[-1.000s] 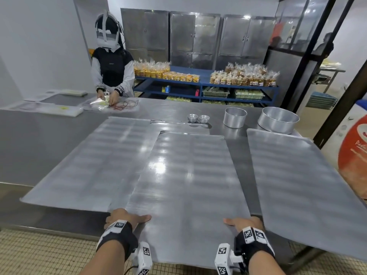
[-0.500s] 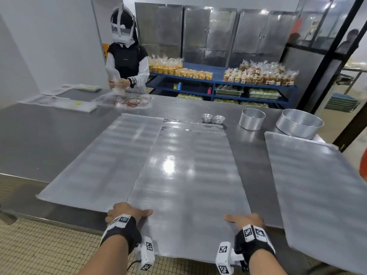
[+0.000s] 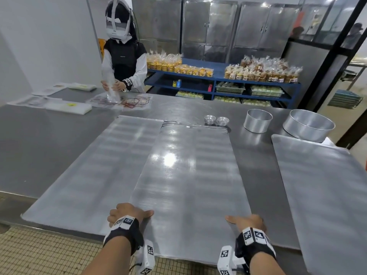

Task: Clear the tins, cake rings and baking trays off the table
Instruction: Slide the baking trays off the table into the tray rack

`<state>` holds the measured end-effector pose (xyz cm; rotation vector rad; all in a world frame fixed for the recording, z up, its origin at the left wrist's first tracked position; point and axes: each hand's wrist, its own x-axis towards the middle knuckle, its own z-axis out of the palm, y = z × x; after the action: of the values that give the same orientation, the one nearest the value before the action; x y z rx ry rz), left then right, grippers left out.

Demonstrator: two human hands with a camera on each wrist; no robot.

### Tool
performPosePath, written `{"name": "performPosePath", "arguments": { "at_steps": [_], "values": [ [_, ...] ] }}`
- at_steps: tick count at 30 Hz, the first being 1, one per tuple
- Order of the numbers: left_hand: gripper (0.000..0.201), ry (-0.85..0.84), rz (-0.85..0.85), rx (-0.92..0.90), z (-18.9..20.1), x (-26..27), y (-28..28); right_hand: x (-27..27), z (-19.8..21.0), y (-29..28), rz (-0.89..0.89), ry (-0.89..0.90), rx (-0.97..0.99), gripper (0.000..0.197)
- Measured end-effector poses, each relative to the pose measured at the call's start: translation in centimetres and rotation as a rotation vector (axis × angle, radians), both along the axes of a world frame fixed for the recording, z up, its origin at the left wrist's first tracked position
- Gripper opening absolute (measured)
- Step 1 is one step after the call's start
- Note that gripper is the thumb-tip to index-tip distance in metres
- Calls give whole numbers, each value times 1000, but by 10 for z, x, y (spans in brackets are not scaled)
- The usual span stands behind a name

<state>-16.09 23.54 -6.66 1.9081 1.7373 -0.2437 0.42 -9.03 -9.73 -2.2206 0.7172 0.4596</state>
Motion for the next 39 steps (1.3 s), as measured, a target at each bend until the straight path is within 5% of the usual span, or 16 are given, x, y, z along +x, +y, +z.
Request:
{"name": "performPosePath", "arguments": {
  "at_steps": [14,23,27,32,39],
  "values": [
    [114,-20,-58,24,-17,22,15,3,23,18,81,62,-140,104],
    [100,-15,-97,-85,-26,31,27,7,36,24,126,127,-147,119],
    [88,-10,-105,-101,-22,28,29,18,9,6,102,118,-48,121],
    [83,-28,-115,-103,-16,16,24,-3,38,0,95,100,42,87],
    [81,-63,-139,-103,7,-34,10,-48,54,-20,81,109,110,72]
  ]
}}
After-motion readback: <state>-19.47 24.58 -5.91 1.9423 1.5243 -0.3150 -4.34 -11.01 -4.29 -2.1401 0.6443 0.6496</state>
